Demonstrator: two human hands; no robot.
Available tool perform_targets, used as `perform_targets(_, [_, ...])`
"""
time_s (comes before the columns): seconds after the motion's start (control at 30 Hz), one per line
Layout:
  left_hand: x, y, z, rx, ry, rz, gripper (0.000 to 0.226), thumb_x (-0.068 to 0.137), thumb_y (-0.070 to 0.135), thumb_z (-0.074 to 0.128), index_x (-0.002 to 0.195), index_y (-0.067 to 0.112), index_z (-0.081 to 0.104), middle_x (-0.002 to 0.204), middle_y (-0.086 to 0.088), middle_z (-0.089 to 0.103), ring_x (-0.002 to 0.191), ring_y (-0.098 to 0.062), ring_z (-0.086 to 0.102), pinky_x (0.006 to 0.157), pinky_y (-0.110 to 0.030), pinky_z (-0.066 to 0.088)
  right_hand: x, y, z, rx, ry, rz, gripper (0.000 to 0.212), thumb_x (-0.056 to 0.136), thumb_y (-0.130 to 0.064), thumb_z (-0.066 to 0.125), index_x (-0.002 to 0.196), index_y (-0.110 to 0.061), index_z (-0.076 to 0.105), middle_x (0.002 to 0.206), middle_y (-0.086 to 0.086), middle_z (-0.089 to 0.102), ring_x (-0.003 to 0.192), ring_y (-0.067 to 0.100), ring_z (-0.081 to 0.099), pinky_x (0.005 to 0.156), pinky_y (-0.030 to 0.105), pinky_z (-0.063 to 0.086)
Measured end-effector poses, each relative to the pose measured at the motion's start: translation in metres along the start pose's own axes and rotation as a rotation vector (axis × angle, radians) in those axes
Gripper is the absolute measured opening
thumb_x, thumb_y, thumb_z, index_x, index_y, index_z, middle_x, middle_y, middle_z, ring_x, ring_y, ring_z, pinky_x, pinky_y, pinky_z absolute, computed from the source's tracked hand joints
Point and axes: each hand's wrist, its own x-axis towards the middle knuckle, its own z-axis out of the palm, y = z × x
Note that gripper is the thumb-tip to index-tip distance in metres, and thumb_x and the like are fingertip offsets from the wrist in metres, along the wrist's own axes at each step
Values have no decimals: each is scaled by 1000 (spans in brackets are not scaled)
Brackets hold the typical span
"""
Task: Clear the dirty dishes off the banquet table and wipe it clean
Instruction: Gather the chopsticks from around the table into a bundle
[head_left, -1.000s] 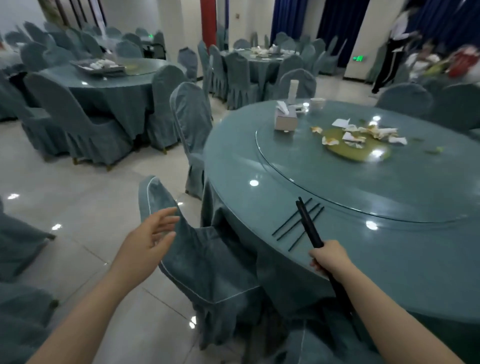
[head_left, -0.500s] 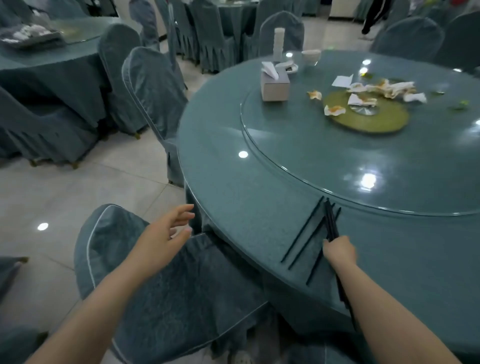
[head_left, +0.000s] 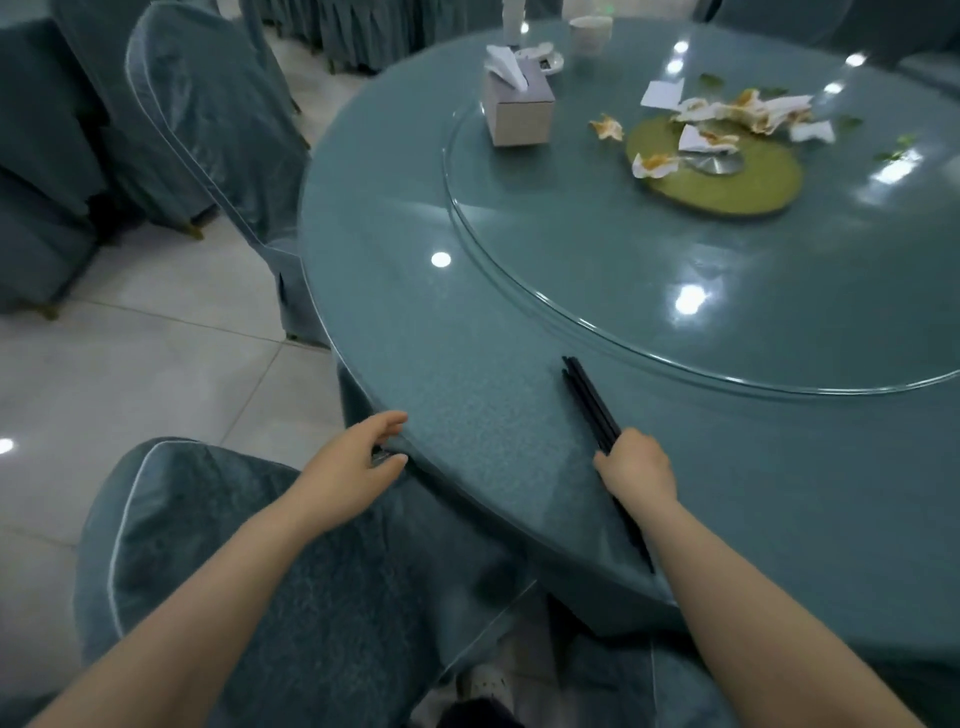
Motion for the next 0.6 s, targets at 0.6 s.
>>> perform_targets(0.6, [68,4,104,526,-499,31,86,91,41,54,152,18,-2,159,-7,-13,147,-26,-7,119,-45,9,-7,21,0,38,-123,26,16,76,-20,59,89,-10,62,86,10,66,78,30,63,65,35,54])
